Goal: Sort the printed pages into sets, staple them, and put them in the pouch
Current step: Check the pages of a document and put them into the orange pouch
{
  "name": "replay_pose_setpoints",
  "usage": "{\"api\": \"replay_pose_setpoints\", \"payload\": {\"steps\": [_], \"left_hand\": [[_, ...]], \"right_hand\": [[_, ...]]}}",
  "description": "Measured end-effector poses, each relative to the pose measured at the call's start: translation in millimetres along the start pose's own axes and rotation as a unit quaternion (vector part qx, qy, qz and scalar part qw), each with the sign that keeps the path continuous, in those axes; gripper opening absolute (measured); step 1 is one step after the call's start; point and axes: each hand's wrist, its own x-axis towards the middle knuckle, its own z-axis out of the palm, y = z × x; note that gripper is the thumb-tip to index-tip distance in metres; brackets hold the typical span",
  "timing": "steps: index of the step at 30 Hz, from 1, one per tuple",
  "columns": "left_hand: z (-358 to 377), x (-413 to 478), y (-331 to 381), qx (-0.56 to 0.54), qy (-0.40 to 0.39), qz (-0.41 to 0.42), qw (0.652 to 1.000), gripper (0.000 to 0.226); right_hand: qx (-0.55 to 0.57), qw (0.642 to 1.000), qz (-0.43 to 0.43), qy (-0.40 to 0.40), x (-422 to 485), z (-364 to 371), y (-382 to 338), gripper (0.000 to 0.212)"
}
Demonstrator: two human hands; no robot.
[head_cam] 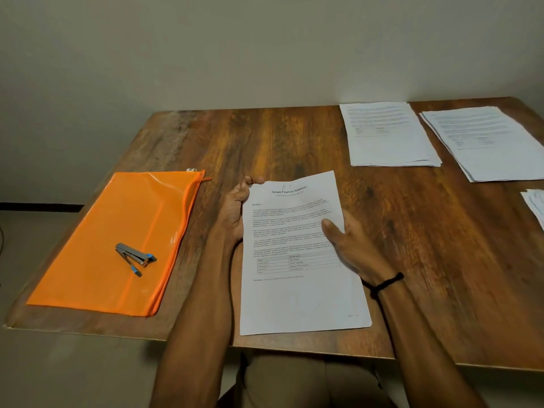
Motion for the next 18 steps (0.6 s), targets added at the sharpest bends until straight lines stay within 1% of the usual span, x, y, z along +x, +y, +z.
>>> {"api": "replay_pose_setpoints", "payload": {"steps": [1,4,6,8,10,12,14,15,18], "left_hand": [[1.5,0.9,-0.2,-0.037,-0.011,0.006,0.999,0.013],[5.4,-3.0,3.0,-0.048,-0.027,0.003,0.998,0.016],[2.4,-3.2,4.0,-0.028,-0.021,0.004,0.999,0.018],[2.3,-5.2,6.7,-0.006,-0.021,0.016,1.000,0.014],[4.5,-10.9,10.0,0.024,-0.019,0.017,0.999,0.022],[3.4,-17.8,11.0,0.044,-0.014,-0.013,0.999,0.026],[-0.9,-23.6,8.6,0.060,0.001,-0.057,0.997,0.036],[-3.0,-25.0,6.9,0.069,0.014,-0.064,0.995,0.040],[-3.1,-26.4,2.5,0.098,0.046,-0.040,0.993,0.034]], "right_hand": [[-0.009,1.000,0.001,0.002,0.7,0.1,1.3,0.033],[-0.018,1.000,0.001,0.014,2.3,-0.7,4.6,0.031],[-0.013,1.000,0.000,0.020,1.7,-1.8,5.1,0.031],[-0.006,1.000,-0.004,0.016,0.3,-2.7,3.9,0.033],[0.001,1.000,-0.005,0.016,-1.3,-3.3,2.2,0.033],[0.011,1.000,-0.006,0.016,-2.6,-3.9,1.1,0.034],[0.015,1.000,-0.008,0.018,-3.6,-3.7,0.1,0.035],[0.015,1.000,-0.008,0.021,-3.8,-3.5,-0.3,0.034],[0.011,0.999,-0.011,0.028,-4.1,-1.5,-1.2,0.033]]}}
